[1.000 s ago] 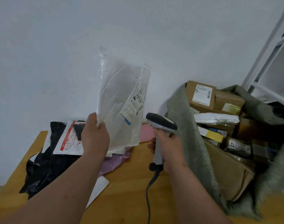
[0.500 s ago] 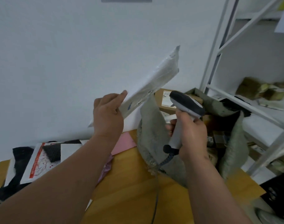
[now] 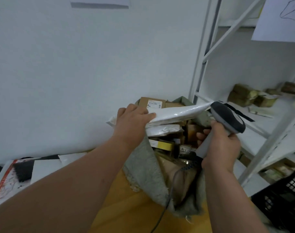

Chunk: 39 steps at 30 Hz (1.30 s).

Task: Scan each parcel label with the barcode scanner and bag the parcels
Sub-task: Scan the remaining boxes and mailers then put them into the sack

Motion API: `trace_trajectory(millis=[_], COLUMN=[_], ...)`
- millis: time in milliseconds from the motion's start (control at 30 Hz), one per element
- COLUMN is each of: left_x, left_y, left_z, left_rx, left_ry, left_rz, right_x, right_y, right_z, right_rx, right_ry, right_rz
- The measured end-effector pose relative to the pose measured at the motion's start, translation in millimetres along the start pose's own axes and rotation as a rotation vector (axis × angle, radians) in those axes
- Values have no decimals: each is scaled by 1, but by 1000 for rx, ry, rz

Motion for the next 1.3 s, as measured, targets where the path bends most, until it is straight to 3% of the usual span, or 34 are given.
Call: trace_trajectory(millis=[233,267,433,600,700,800,967,1200,1300], left_x=[-6,-13,-54,-50,-50,-50,-31,30,54], left_y=[19,25,32,10,5,6,-5,-66,-100], left_z=[21,28,88,119,122,118,81,33,24], left_rx=[-62,-10,540,759,804,762,458,104,76], left_ry=[-50,-38,13,-8,66,103,-12,-123,-194], left_rz=[41,60,89,35,46,25,-157,-621,-772], right_x=[7,5,-13,-37,-46,-51,-55,-76,-86], right_y=[47,51,59,64,63,57,44,3,-22], right_z=[-5,0,28,43,51,61,70,87,94], right_rx=[18,41,182,299,354,418,487,567,561], right_ry=[-46,-84,-294,-392,-438,-485,-536,-595,-587], right_rz=[25,33,122,225,241,240,261,289,285])
Point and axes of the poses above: each hand's wrist, its own y-axis towards the middle knuckle, its own z-axis out of the palm, x = y × z, the point moved 9 cm from there along y, towards the middle knuckle, and after that the axes turned 12 degrees about z, right-handed, at the moved point
